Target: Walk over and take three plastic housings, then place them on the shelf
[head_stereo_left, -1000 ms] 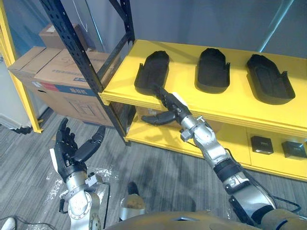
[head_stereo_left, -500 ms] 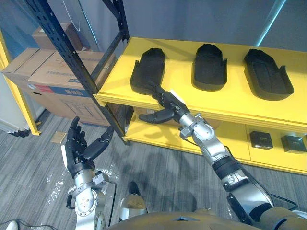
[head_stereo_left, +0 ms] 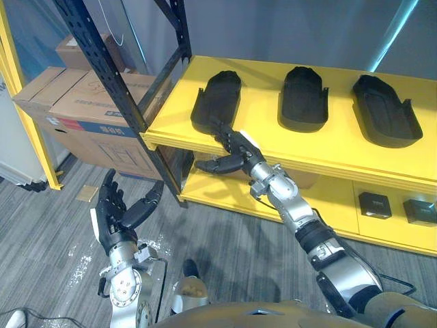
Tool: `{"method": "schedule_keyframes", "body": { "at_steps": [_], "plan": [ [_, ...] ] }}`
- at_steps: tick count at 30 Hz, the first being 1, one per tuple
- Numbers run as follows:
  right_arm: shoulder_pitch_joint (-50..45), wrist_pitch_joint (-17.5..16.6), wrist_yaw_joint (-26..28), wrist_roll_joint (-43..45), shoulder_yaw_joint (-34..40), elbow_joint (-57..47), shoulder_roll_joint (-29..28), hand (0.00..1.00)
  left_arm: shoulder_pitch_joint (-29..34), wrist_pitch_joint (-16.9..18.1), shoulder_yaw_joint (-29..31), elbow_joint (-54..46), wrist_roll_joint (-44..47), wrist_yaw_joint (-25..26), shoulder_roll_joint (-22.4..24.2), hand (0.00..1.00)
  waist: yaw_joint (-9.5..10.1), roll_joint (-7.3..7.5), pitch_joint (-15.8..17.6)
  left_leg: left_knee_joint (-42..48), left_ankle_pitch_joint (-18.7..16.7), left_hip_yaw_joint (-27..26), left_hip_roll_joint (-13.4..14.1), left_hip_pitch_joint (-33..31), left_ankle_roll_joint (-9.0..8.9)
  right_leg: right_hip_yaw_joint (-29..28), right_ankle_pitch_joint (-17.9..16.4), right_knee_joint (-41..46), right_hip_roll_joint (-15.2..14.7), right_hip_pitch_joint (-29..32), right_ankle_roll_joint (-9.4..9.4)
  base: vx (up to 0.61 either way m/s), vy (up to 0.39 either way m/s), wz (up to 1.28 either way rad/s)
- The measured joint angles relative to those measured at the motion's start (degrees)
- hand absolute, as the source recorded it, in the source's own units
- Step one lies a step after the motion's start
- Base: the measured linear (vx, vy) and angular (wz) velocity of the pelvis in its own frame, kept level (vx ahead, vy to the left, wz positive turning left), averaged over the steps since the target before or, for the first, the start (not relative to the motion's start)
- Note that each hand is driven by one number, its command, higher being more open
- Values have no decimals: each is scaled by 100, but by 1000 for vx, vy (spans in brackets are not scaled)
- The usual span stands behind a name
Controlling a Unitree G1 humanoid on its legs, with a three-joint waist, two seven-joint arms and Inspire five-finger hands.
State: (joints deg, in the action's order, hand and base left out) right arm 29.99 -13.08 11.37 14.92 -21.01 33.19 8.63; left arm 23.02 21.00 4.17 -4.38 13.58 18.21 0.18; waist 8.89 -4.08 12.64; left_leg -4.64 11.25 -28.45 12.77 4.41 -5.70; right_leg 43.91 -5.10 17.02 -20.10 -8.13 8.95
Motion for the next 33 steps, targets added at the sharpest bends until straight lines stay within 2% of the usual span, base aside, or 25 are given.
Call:
{"method": "schedule_keyframes", "body": {
  "at_steps": [16, 33],
  "plan": [
    [255, -133, -454, -2, 3, 314, -202, 100, -7, 0, -152, 61, 3, 26, 1, 100, 40, -107, -67, -1, 25, 11, -1, -5, -2, 9, -2, -5, -6, 17, -2, 0, 0, 0],
    [469, -290, -460, 5, -111, 294, -220, 100, -104, 4, -142, 238, 63, -134, 1, 100, 39, -108, -71, -2, 19, -55, 35, -35, -8, -36, -1, -26, 28, 123, -19, 0, 0, -1]
  ]
}}
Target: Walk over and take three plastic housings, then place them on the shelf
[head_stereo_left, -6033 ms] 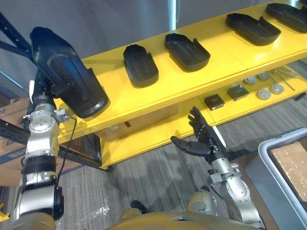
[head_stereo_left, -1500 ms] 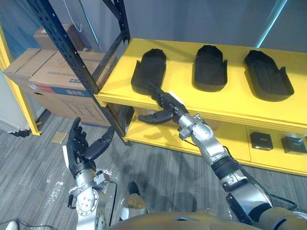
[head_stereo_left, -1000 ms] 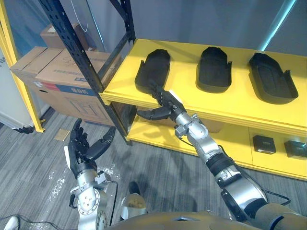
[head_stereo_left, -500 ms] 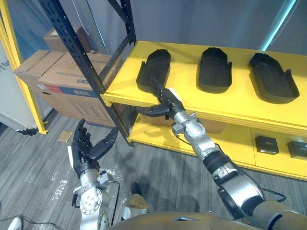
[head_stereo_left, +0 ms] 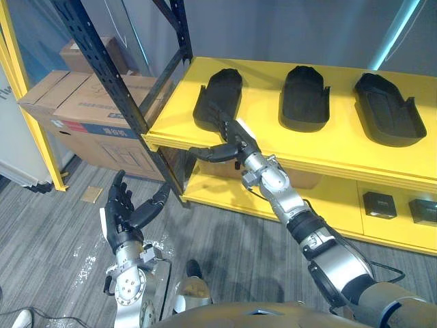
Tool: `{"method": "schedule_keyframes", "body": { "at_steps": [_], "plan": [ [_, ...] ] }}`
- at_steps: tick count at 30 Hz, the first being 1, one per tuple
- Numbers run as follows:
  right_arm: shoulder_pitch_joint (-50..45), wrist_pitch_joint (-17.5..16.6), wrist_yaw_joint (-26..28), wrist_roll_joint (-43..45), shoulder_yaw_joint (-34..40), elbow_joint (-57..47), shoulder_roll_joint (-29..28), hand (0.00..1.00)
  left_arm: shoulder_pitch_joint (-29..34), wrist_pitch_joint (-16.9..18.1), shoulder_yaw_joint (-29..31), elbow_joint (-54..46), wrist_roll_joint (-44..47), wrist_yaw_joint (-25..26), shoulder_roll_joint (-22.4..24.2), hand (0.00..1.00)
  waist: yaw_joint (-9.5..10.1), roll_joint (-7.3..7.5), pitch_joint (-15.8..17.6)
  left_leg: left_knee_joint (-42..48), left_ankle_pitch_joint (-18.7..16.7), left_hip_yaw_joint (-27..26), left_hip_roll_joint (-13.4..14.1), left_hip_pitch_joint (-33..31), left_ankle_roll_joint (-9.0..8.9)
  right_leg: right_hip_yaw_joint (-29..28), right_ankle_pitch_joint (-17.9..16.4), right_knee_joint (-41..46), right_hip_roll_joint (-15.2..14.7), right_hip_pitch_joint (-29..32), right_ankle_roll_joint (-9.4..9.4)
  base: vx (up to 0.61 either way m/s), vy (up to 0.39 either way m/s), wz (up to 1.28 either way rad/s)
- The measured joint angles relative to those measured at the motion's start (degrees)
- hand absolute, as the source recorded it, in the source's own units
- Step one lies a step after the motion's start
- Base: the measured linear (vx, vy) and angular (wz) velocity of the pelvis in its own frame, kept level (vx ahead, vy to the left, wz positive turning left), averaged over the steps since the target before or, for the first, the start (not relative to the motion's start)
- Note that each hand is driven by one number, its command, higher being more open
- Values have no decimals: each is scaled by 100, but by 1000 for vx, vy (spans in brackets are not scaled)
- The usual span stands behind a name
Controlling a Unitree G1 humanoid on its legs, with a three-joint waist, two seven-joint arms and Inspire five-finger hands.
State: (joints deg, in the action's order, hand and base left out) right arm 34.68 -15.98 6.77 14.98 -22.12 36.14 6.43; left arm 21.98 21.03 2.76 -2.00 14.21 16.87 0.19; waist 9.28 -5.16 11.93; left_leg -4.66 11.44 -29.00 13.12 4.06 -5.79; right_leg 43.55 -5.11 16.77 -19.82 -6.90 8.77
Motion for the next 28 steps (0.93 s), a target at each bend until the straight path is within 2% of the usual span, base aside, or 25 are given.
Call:
{"method": "schedule_keyframes", "body": {
  "at_steps": [3, 5, 6, 7, 8, 10, 13, 15, 17, 18, 19, 22, 25, 28],
  "plan": [
    [-41, -45, 10, 3, 30, -268, 5, 100, -12, 15, 37, 194, 125, -40, -1, 100, -4, -3, -12, 1, -19, -139, 60, 16, -26, -126, 56, -103, 86, 84, -20, 4, 12, -21],
    [-365, -65, 24, 4, 236, -1102, 27, 100, -19, 14, 53, 398, 142, -50, -1, 100, -12, 5, -16, 1, -39, -264, 124, 22, -54, -229, 151, -266, 197, 129, -39, 11, 18, -37],
    [-863, -110, 41, 5, 498, -2059, 25, 100, -17, 14, 57, 570, 143, -36, 2, 100, -34, 48, -40, 2, -51, -387, 149, 43, -74, -335, 199, -343, 244, 178, -46, 26, 20, -28],
    [-971, -123, 48, 4, 550, -2242, 26, 100, -18, 13, 58, 610, 143, -33, 2, 100, -49, 59, -51, 2, -52, -405, 150, 46, -75, -349, 205, -353, 250, 183, -44, 63, 33, -31],
    [-1446, -202, 52, -16, 802, -3056, 50, 100, -13, 9, 80, 789, 188, 15, 2, 100, -209, 123, -100, 3, -58, -485, 155, 73, -83, -435, 270, -434, 292, 188, -36, 59, 32, -22],
    [-2053, -254, -32, -85, 1228, -3840, 67, 100, -20, 9, 174, 1020, 237, 48, 5, 100, -359, 224, -169, 20, -96, -714, 161, 163, -117, -609, 330, -542, 322, 191, -30, 59, 43, -44],
    [-2951, -321, -441, -200, 2101, -4388, 147, 100, -179, 9, 345, 1581, 292, 240, -18, 100, -582, 339, -288, 66, -218, -1032, 188, 310, -173, -890, 456, -747, 398, 227, -28, 32, 55, -58],
    [-3627, -224, -950, -365, 2922, -4365, 262, 100, -358, 2, 667, 2240, 39, 525, -20, 100, -741, 418, -357, 200, -366, -1330, 245, 335, -214, -1156, 512, -805, 436, 388, -44, 4, 56, -59],
    [-3988, -172, -1280, -561, 3455, -4230, 262, 100, -457, 0, 945, 2654, 39, 607, -9, 100, -876, 422, -363, 263, -417, -1470, 270, 355, -236, -1282, 528, -815, 456, 465, -49, 11, 31, -47],
    [-4347, -171, -1710, -560, 4108, -3901, 254, 100, -468, -2, 1287, 3036, 45, 640, -7, 100, -1009, 401, -376, 324, -456, -1600, 316, 359, -264, -1417, 551, -821, 497, 555, -57, 15, 17, -40],
    [-4396, -171, -1763, -552, 4219, -3836, 247, 100, -464, -1, 1341, 3084, 53, 640, -7, 100, -1018, 399, -378, 344, -464, -1626, 329, 358, -262, -1434, 555, -819, 504, 571, -60, 26, 12, -38],
    [-4825, -167, -2145, -506, 5208, -3060, 149, 100, -429, -5, 1873, 3623, 164, 574, 61, 100, -1134, 343, -388, 408, -513, -1815, 390, 455, -310, -1577, 557, -836, 562, 596, -63, 18, 0, -25],
    [-5183, -191, -2182, -508, 5540, -2458, 38, 100, -375, -12, 2233, 3991, 382, 378, 158, 100, -1211, 301, -436, 448, -578, -1971, 437, 570, -360, -1672, 556, -861, 604, 581, -62, 4, 12, -30],
    [-5247, -188, -1871, -512, 5486, -1224, -10, 100, -387, -137, 2388, 4499, 395, 208, 164, 100, -1247, 320, -437, 401, -614, -2156, 459, 771, -408, -1741, 541, -929, 618, 556, -58, -41, 17, -26]
  ]
}}
